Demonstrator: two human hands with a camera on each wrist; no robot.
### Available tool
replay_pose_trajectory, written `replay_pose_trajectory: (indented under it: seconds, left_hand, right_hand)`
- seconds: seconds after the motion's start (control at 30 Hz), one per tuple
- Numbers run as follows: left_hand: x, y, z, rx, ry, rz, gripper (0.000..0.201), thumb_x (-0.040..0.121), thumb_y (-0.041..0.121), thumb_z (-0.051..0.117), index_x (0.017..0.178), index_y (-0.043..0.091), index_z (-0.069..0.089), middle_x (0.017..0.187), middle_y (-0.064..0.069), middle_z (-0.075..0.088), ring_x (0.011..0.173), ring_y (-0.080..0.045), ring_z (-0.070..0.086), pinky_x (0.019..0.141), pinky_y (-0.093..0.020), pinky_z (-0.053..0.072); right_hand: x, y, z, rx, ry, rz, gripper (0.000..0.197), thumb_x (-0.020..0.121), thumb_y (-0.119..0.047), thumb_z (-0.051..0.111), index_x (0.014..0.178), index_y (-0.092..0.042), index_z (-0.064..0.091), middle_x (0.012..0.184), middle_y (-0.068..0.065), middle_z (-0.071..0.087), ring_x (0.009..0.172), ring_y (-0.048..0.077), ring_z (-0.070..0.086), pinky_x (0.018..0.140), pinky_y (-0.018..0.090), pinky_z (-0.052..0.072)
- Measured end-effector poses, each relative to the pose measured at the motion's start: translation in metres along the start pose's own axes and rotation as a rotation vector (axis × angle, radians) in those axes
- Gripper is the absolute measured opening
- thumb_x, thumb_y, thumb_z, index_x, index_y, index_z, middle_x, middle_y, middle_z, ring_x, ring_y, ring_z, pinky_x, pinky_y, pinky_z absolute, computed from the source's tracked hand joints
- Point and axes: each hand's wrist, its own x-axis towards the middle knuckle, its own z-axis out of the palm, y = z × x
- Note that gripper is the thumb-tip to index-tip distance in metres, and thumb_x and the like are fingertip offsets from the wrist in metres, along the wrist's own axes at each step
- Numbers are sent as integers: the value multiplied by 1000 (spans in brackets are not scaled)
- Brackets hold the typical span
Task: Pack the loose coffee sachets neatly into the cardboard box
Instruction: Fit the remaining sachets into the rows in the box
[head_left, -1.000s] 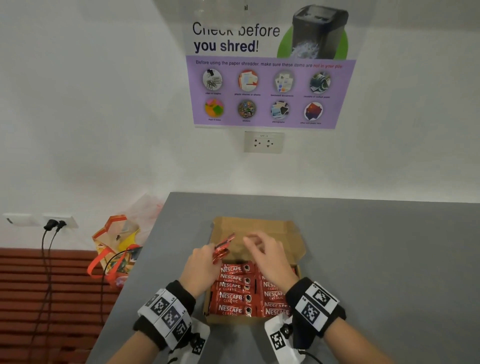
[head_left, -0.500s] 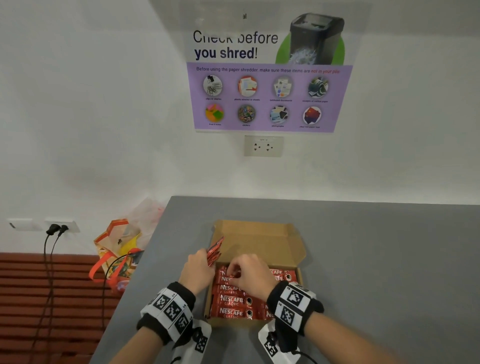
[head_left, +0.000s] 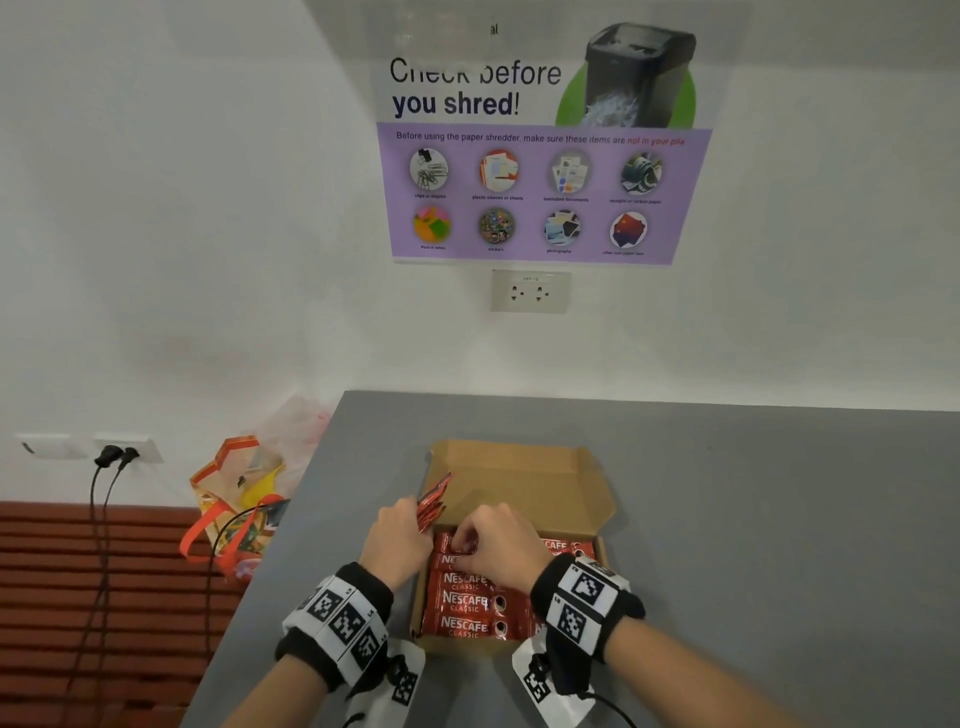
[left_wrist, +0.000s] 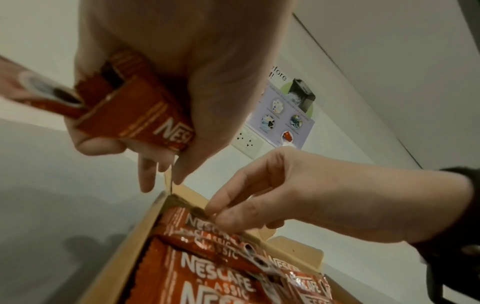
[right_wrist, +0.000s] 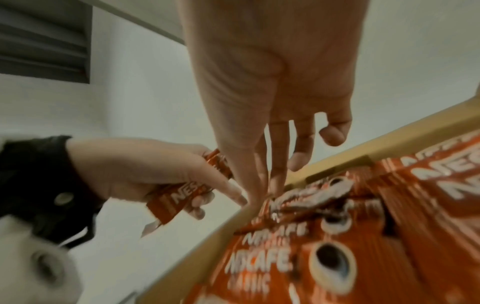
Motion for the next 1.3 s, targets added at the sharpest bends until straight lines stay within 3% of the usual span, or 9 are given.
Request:
replay_pose_trajectory:
  seconds: [0.13, 0.23, 0.43, 0.67, 0.8, 0.9, 1.0, 1.13, 1.3]
  left_hand:
    - [-5, 10, -9, 12, 90, 106, 5, 92, 16, 54, 89, 12, 54, 89, -5, 65, 74, -19, 61, 61, -21, 44]
    - [-8, 19, -5, 5, 51, 264, 12, 91, 21, 58, 98, 12, 61, 94, -2, 68, 76, -12, 63, 58, -12, 42]
    - [-13, 28, 3, 82, 75, 477, 20, 88, 28, 61, 106, 19, 60, 97, 4, 69, 85, -14, 65, 72, -32, 52]
    - [-17, 19, -3, 82, 57, 351, 22, 91, 35, 57, 107, 20, 60, 97, 4, 69, 82, -12, 65, 70, -22, 51]
    - [-20, 34, -3, 168, 126, 400, 20, 90, 23, 52, 109, 24, 59, 97, 4, 69, 84, -17, 65, 68, -28, 51]
    - [-17, 44, -4, 82, 112, 353, 17, 86, 16, 51, 98, 19, 61, 88, 2, 68, 80, -20, 64, 62, -27, 46]
    - [-17, 43, -3, 86, 63, 385, 10, 88, 25, 55, 91, 18, 60, 85, 2, 68, 78, -18, 64, 63, -28, 49]
    - [-20, 43, -4, 54, 45, 428, 24, 90, 41, 52, 93, 18, 60, 82, 4, 67, 71, -14, 64, 62, -28, 51]
    - [-16, 30, -14, -61, 19, 238, 10, 93, 26, 53, 86, 20, 56, 77, 4, 64, 62, -8, 59, 52, -15, 42]
  right_hand:
    - [-1, 1, -24, 260, 198, 86, 27, 96, -29, 47, 119, -18, 56, 110, -2, 63, 83, 2, 56, 75, 14, 49]
    - [-7, -8, -34, 393, 237, 47, 38, 96, -38, 43, 129, -19, 48, 94, -6, 59, 72, -2, 51, 61, 8, 43]
    - [-11, -4, -35, 480, 407, 52, 17, 88, -24, 62, 102, -16, 60, 72, -9, 56, 60, -2, 48, 58, 7, 41]
    - [-16, 8, -42, 469, 458, 124, 30, 84, -20, 67, 113, -22, 61, 74, -15, 63, 71, -6, 57, 67, 3, 44]
    - [-24, -8, -37, 519, 362, 8, 30, 79, -26, 72, 107, -26, 60, 80, -9, 64, 69, 3, 60, 67, 17, 53]
    - [-27, -14, -34, 392, 416, -121, 21, 79, -19, 73, 99, -23, 66, 78, -15, 57, 70, -1, 54, 67, 10, 45]
    - [-25, -7, -42, 246, 415, -140, 17, 83, -26, 66, 98, -20, 72, 81, -16, 50, 75, -4, 47, 72, 11, 41]
    - [-25, 3, -53, 122, 422, -157, 20, 82, -35, 63, 95, -23, 73, 93, -15, 47, 91, 1, 38, 81, 9, 32]
    - [-28, 23, -64, 251, 526, 3, 20, 87, -27, 58, 100, -18, 69, 87, -16, 57, 83, -6, 49, 78, 11, 39]
